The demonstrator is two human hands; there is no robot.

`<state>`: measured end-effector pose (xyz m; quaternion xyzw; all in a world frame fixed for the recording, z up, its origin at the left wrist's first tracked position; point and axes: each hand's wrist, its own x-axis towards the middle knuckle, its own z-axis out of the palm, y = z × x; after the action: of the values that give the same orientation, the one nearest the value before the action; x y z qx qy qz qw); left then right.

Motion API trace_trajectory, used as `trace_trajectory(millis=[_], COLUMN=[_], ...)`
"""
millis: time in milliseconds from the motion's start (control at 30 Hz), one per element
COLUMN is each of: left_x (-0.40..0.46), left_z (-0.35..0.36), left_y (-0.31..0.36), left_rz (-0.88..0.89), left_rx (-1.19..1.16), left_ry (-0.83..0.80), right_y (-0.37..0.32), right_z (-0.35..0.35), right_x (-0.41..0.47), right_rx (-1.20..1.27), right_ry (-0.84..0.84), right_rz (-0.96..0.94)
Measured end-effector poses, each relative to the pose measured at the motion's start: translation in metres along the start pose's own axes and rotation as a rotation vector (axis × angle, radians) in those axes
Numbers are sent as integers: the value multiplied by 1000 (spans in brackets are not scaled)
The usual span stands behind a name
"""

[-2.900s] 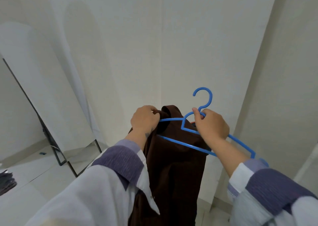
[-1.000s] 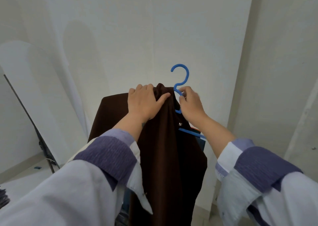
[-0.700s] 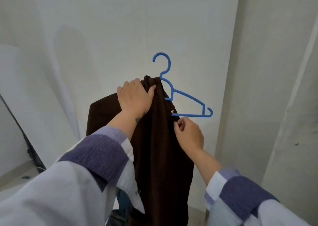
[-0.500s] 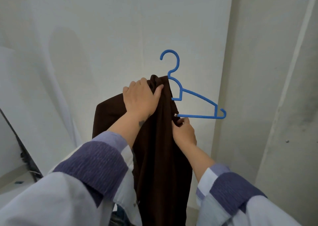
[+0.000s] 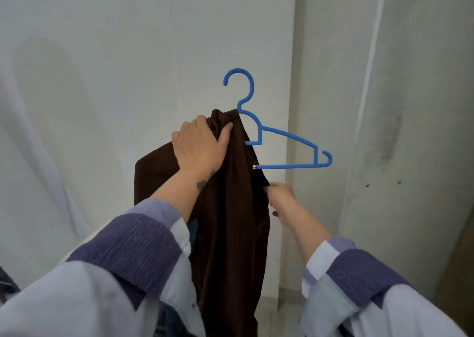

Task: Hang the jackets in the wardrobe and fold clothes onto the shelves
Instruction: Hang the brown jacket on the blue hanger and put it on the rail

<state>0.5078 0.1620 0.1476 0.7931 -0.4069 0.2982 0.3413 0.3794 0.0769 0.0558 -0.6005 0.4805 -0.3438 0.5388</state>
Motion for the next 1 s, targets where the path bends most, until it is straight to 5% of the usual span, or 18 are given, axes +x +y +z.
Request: trace_trajectory(millis=[167,333,633,867,1000], left_x=[-9,-27,-79,-104,-113], left_z=[-3,-5,7,8,3], left_y=[21,71,156,196,218], left_rz=[37,70,36,2,75], left_rx=[-41,-124,-314,-457,-451], left_ry=[5,-14,-71,-110,-90], right_y=[-13,-14,-12,-20,-22], right_z=[-71,-148,-282,-349,-376], right_x=[-2,-27,-109,-155,-162], right_rx=[182,591,857,813,562], right_ry=[138,119,136,70,330], right_rz=[87,115,76,-63,-117])
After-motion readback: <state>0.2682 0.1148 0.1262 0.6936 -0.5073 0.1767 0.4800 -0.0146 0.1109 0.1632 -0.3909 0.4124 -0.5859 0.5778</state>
